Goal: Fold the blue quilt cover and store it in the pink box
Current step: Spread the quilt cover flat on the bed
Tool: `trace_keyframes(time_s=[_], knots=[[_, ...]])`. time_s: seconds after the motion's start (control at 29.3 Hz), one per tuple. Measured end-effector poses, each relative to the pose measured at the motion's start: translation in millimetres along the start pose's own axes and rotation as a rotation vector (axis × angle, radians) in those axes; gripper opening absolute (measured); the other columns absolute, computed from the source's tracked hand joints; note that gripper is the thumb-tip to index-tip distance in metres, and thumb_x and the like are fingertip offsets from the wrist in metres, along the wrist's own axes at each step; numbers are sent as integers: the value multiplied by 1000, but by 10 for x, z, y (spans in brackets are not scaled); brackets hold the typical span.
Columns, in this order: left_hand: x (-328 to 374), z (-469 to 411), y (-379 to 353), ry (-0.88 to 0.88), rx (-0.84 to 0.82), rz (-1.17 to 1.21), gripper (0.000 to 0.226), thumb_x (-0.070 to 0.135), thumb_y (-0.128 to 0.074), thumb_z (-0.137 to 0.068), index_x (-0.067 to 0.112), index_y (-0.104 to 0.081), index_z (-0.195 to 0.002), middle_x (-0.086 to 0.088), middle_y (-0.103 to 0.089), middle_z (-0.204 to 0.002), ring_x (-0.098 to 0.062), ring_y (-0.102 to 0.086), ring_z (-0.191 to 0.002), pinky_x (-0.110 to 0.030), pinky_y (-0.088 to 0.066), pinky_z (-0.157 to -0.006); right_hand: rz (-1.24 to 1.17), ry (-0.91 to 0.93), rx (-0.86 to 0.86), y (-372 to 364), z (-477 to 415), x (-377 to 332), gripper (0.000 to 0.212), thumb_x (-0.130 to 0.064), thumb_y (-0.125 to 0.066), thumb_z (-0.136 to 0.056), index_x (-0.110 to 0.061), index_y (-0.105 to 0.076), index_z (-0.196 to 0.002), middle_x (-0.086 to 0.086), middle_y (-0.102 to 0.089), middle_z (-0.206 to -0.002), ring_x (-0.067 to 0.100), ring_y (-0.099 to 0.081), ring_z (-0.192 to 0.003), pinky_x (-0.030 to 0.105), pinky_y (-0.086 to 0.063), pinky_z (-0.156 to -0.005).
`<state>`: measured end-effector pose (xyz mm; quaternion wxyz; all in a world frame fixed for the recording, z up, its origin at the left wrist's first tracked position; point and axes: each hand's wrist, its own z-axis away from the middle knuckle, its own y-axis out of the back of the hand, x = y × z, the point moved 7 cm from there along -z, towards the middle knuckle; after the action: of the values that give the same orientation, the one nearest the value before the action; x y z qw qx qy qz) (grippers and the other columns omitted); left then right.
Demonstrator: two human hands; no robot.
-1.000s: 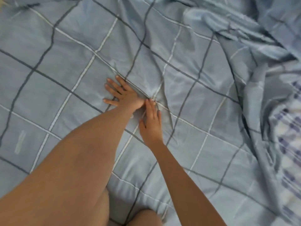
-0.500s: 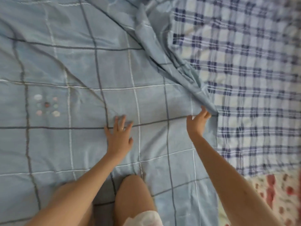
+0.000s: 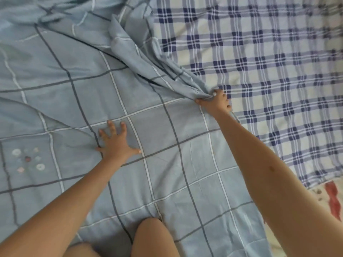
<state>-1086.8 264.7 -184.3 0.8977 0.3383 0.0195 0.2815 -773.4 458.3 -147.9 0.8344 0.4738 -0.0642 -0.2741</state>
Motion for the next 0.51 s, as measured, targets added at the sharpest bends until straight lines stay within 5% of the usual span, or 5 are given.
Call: trace_keyframes(time_s=[0.14, 0.24, 0.34, 0.44, 0.51], knots=[[111, -93, -21, 64, -49, -215, 125, 47, -79, -70, 23, 16, -149, -16, 26, -154, -50, 6, -140, -64, -32, -100, -178, 205, -56, 186, -117, -183, 45, -25, -71, -82, -12, -55, -122, 5, -63, -107, 23, -59, -104, 27, -45, -80], [166, -173, -68, 118, 59, -217, 97, 22, -64, -90, 16, 12, -150, -23, 17, -155, -52, -3, -140, -63, -35, -98, -360, 381, 67, 477, -48, -311, 23, -10, -67, -84, -9, -66, -107, 1, -62, -89, 11, -57, -78, 12, -41, -60], [249, -217, -64, 159, 119, -147, 62, 0, -29, -101, 11, 6, -151, -26, 9, -155, -53, -6, -139, -65, -32, -98, -471, 270, 336, 725, -36, 53, 20, -9, -55, -92, -10, -65, -109, 0, -62, -102, 7, -55, -86, 5, -42, -71], [208, -292, -115, 147, 114, -205, 82, 7, -50, -96, 11, 11, -150, -26, 12, -154, -52, -5, -139, -63, -36, -97, -433, 69, 667, 876, 177, 570, 23, -8, -47, -96, -7, -60, -116, 7, -57, -116, 14, -52, -99, 13, -39, -81], [162, -307, -146, 144, 102, -230, 98, 12, -63, -90, 12, 15, -149, -26, 15, -154, -53, -4, -139, -61, -39, -95, -376, 134, 700, 710, 466, 633, 23, -9, -49, -95, -5, -58, -116, 11, -55, -117, 20, -51, -104, 16, -34, -81]])
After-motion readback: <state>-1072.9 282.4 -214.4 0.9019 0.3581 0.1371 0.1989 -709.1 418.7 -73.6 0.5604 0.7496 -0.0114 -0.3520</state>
